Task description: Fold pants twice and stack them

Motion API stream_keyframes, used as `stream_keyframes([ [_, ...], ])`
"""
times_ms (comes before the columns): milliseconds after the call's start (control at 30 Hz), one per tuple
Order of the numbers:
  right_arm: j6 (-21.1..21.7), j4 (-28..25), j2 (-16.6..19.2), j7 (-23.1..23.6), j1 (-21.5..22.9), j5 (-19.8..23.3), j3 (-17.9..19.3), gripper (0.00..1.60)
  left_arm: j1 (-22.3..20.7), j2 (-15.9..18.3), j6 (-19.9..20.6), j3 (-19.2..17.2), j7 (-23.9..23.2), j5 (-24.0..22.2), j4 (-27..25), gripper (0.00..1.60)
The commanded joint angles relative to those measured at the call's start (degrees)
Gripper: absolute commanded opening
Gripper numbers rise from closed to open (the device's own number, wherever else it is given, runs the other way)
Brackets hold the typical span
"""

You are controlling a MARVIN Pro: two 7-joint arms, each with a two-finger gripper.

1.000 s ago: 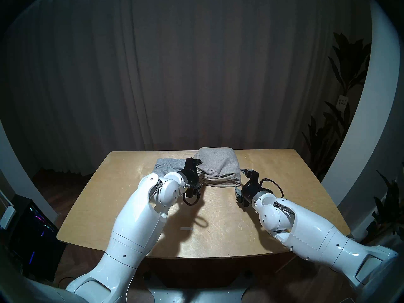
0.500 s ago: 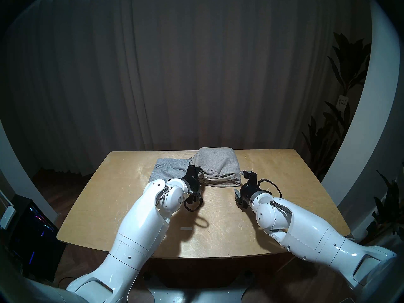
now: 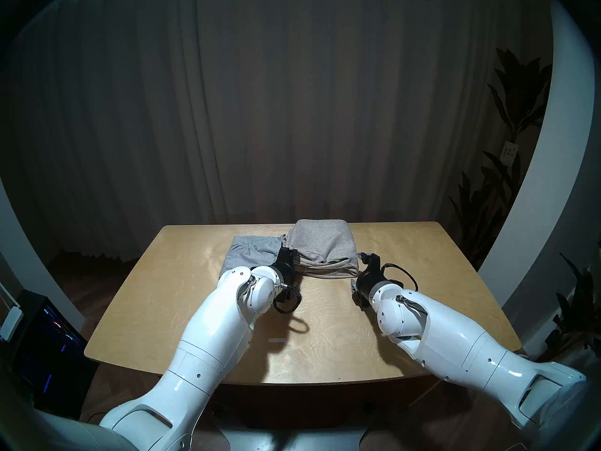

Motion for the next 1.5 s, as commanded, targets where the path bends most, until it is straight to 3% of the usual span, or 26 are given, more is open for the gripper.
stream_keyframes([
  [0, 0.5, 2.0, -2.2, -0.6, 2.7, -1.1, -0.8, 1.60, -3.9, -1.2, 0.1, -0.1, -1.5, 0.4, 1.7, 1.60],
  [433, 1.5, 6.7, -5.5, -2.0, 5.9, -2.4, -2.4, 1.60, -6.7, -1.6, 1.4, -0.3, -3.4, 0.8, 5.9, 1.60],
  [867, 1.7, 8.2, -6.3, -2.3, 5.9, -3.1, -3.6, 1.60, 2.5, 1.7, 4.9, -0.8, -5.6, -0.9, -4.3, 1.60],
  [1033, 1.2, 7.0, -5.8, -2.1, 5.2, -3.2, -3.5, 1.60, 4.3, 2.3, 5.1, -0.3, -9.2, 0.0, -6.0, 1.60],
  [1467, 0.2, 5.0, -4.9, -1.8, 4.0, -3.3, -3.8, 1.60, 3.0, 1.0, 2.5, 1.5, -17.8, 4.1, -3.5, 1.60],
])
